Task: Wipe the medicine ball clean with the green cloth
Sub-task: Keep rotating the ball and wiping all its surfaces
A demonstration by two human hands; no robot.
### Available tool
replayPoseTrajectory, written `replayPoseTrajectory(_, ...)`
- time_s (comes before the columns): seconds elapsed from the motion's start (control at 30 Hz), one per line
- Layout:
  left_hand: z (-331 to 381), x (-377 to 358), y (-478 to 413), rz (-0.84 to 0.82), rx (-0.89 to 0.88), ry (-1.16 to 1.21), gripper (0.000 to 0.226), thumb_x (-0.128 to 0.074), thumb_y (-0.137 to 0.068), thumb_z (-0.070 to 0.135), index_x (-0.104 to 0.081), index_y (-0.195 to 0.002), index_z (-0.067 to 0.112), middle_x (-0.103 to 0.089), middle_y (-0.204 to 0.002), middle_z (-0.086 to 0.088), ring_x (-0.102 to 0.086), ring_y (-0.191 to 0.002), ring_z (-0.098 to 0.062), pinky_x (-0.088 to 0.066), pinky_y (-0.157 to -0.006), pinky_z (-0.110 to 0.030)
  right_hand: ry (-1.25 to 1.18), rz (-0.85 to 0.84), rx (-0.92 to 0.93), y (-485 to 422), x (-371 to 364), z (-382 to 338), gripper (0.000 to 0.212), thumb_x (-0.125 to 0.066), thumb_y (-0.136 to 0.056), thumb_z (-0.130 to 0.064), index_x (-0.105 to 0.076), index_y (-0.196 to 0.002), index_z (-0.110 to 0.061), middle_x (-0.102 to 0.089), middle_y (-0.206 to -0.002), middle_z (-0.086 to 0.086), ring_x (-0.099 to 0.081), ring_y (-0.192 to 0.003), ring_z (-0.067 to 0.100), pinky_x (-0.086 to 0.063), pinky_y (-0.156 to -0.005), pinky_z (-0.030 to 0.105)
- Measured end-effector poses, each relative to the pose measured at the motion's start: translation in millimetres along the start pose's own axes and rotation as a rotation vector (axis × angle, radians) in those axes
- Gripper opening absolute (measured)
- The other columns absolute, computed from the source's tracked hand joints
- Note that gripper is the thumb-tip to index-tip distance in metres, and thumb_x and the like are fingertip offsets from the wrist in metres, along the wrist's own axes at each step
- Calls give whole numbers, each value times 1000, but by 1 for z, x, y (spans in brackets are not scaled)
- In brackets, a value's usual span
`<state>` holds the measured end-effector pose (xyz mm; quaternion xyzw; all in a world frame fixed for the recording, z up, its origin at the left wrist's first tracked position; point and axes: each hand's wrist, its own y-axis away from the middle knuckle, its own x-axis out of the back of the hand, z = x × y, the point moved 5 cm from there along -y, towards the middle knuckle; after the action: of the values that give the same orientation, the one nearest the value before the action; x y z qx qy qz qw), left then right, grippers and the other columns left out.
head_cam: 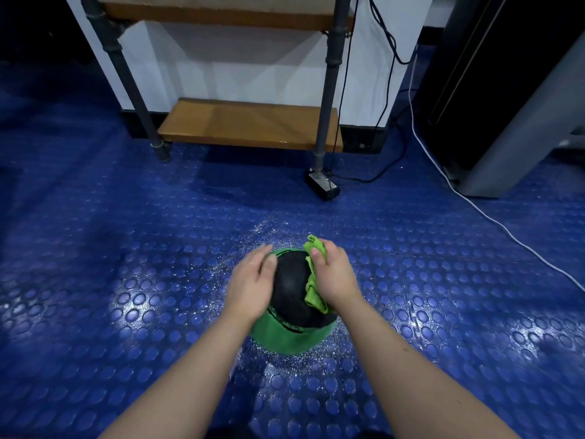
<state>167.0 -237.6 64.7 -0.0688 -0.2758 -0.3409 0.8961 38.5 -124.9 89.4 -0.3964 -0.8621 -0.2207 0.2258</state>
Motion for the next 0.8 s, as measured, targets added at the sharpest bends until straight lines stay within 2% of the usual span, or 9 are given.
replayPoseTrajectory(0.07, 15, -13, 17, 36, -83, -128, 68, -27, -88, 62, -50, -142, 26, -45, -149, 7, -37, -139, -15, -29, -116, -38, -8, -18, -5, 2, 5, 5, 40, -38, -100, -33, -45, -137, -17, -48, -130, 8, -46, -122, 25, -35, -101, 37)
replayPoseTrajectory(0.17, 20, -15, 26, 126, -100, -212, 73, -24, -84, 68, -52, -140, 28, -48, -146, 9, -40, -137, -15, -33, -113, -34, -210, -49, -73, 2, 19, 25, 32, -40, -99, -34, -54, -124, -21, -60, -120, 2, -55, -113, 23, -43, -100, 41)
replayPoseTrajectory(0.23, 18, -11, 21, 120, -75, -177, 66, -33, -88, 67, -53, -138, 29, -50, -145, 10, -41, -136, -14, -35, -111, -34, -384, 36, -158, 3, 34, 38, 26, -42, -97, -35, -58, -115, -26, -64, -113, 0, -59, -107, 23, -47, -97, 46)
replayPoseTrajectory(0.3, 11, -7, 17, 115, -38, -108, 55, -44, -93, 61, -55, -136, 30, -51, -143, 10, -43, -134, -14, -36, -108, -34, -434, 212, -149, 6, 49, 43, 21, -42, -98, -30, -59, -109, -26, -65, -105, -1, -60, -102, 22, -48, -91, 40)
replayPoseTrajectory(0.4, 3, -1, 12, 168, 51, 10, 48, -51, -93, 56, -59, -132, 29, -54, -139, 9, -49, -128, -15, -39, -104, -34, -293, 388, 23, 22, 49, 24, 29, -40, -99, -28, -58, -122, -22, -59, -115, -3, -52, -112, 14, -41, -96, 33)
replayPoseTrajectory(0.47, -3, 1, 8, 191, 132, 47, 49, -51, -91, 58, -59, -131, 30, -56, -137, 9, -52, -125, -15, -42, -104, -36, -201, 277, 179, 36, 22, 2, 37, -37, -99, -32, -50, -134, -28, -48, -133, -2, -39, -125, 7, -31, -108, 29)
replayPoseTrajectory(0.57, -11, 3, 7, 218, 152, 112, 56, -48, -85, 64, -61, -127, 30, -61, -130, 7, -56, -120, -15, -44, -103, -41, 190, 118, 351, 52, -26, -16, 52, -25, -94, -47, -40, -141, -30, -34, -149, 4, -28, -137, 20, -24, -115, 39)
replayPoseTrajectory(0.63, -16, 5, 9, 241, 153, 151, 56, -49, -84, 63, -62, -127, 28, -62, -128, 7, -57, -118, -14, -44, -104, -41, 293, 158, 350, 49, -31, -19, 54, -26, -93, -48, -42, -139, -27, -37, -148, 4, -31, -136, 24, -27, -113, 42)
replayPoseTrajectory(0.8, -16, 5, 4, 284, 213, 119, 51, -51, -90, 56, -60, -129, 26, -59, -133, 4, -54, -122, -17, -41, -103, -35, 184, 195, 129, 18, -28, -25, 34, -41, -97, -34, -51, -128, -22, -46, -133, 5, -45, -118, 28, -38, -101, 41)
